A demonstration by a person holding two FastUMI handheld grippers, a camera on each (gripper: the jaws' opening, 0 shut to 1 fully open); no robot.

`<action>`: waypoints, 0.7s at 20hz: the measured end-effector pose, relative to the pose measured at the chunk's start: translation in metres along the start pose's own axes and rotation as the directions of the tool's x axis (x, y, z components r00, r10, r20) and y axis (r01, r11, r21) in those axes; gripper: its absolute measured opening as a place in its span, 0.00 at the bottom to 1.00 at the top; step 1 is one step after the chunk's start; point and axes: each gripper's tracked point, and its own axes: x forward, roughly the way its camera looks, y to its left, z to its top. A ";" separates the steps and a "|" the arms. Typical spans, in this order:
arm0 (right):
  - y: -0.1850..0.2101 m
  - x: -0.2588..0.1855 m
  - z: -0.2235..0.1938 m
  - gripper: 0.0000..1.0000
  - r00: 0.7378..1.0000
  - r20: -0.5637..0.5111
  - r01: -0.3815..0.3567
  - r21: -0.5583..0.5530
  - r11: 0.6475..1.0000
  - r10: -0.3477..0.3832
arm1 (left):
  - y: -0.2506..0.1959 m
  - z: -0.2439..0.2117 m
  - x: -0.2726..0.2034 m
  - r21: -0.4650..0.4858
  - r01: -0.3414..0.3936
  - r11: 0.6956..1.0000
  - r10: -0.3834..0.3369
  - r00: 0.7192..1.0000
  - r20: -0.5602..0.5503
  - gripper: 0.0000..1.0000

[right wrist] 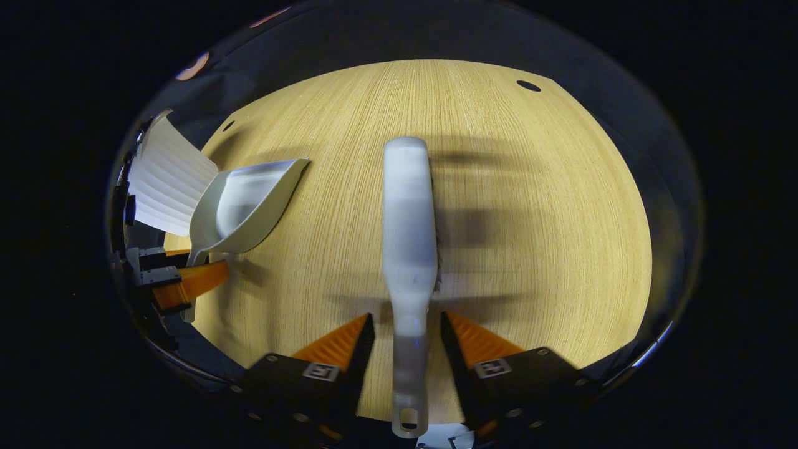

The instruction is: Pick up the small broom and dustpan from the desktop, sweep the trash into the dustpan with the broom, and then empty the trash into the garbage bin.

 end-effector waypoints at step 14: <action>-0.007 -0.112 0.072 0.97 0.920 0.389 -0.078 0.101 0.992 0.033 | -0.008 0.066 -0.140 -0.043 0.007 0.999 0.013 0.891 0.455 0.98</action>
